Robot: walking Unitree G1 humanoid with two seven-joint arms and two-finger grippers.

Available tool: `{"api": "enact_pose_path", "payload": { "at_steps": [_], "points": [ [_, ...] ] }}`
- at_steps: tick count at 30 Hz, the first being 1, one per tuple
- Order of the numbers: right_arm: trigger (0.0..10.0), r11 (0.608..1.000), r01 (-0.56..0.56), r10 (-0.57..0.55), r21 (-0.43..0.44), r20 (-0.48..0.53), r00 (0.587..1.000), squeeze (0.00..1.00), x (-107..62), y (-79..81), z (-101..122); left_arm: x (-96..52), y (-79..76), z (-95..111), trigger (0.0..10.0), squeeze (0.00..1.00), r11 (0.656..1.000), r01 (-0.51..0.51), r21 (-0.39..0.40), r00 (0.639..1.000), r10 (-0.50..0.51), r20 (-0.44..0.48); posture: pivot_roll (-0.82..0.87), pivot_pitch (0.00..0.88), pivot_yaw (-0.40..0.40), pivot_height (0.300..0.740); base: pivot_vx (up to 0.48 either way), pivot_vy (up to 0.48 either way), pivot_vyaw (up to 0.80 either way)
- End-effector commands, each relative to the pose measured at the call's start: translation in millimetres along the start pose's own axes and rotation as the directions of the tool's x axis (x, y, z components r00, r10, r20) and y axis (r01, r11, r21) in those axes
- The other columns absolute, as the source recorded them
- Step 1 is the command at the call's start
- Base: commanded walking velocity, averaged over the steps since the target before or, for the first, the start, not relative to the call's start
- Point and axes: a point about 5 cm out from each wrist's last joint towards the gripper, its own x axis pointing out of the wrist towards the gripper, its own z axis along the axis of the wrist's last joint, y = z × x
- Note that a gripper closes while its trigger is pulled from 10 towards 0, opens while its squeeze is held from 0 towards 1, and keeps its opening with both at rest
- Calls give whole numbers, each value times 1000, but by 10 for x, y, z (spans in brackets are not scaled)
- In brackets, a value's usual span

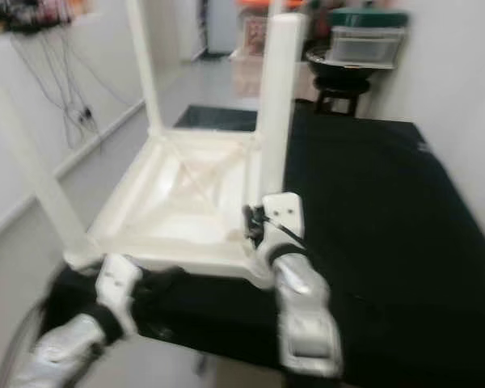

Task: Building children table

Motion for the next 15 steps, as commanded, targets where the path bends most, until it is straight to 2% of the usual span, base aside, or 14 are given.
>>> {"api": "enact_pose_path", "payload": {
  "at_steps": [1,2,3,4,5,6,7,9,10,11,12,14,15],
  "points": [
    [0,997,-71,72,19,-102,992,0,1,139,-171,7,10,-36,10000,0,1000,11,-15,1000,-11,-17,-37,0,-28,740,0,0,0],
    [0,996,-87,89,24,-103,991,0,-7,182,-163,7,12,-35,10000,0,1000,7,-14,1000,-7,-16,-37,0,-28,740,0,0,0],
    [3098,996,-91,91,6,-102,991,0,-5,201,-143,9,17,-34,10000,0,1000,-1,-14,1000,1,-14,-39,0,-24,740,0,0,0],
    [8314,994,-107,107,9,-96,990,0,0,222,-121,11,20,-34,10000,0,1000,-8,-15,1000,7,-13,-38,0,-23,740,0,0,0],
    [10000,990,-140,141,27,-85,986,129,8,248,-89,15,20,-34,10000,0,1000,-10,-15,1000,10,-12,-35,0,-25,740,0,0,0],
    [10000,990,-140,141,27,-85,986,129,8,248,-89,15,20,-34,10000,0,1000,-10,-15,1000,10,-12,-35,0,-25,740,0,0,0],
    [10000,985,-167,169,36,-85,982,1000,12,294,-60,18,20,-34,10000,0,1000,-10,-15,1000,10,-12,-35,0,-27,740,0,0,0],
    [10000,973,-224,227,53,-73,971,1000,14,403,5,23,19,-34,10000,0,1000,-7,-16,1000,7,-13,-37,0,-27,740,0,0,0],
    [10000,973,-224,227,53,-73,971,1000,14,403,5,23,19,-34,10000,0,1000,-7,-16,1000,7,-13,-37,0,-27,740,0,0,0],
    [10000,935,-351,351,49,-9,936,1000,70,484,94,31,20,-37,10000,0,1000,-1,-21,1000,1,-12,-40,0,-27,740,0,0,0],
    [10000,935,-351,351,49,-9,936,1000,70,484,94,31,20,-37,10000,0,1000,-1,-21,1000,1,-12,-40,0,-27,740,0,0,0],
    [10000,856,-516,515,19,44,856,1000,104,544,172,39,18,-38,10000,0,1000,1,-23,1000,-1,-12,-35,0,-31,740,0,0,0],
    [10000,805,-592,592,-22,58,803,1000,113,549,204,40,18,-38,10000,0,1000,1,-23,1000,-1,-11,-33,0,-31,740,0,0,0]
  ]
}}
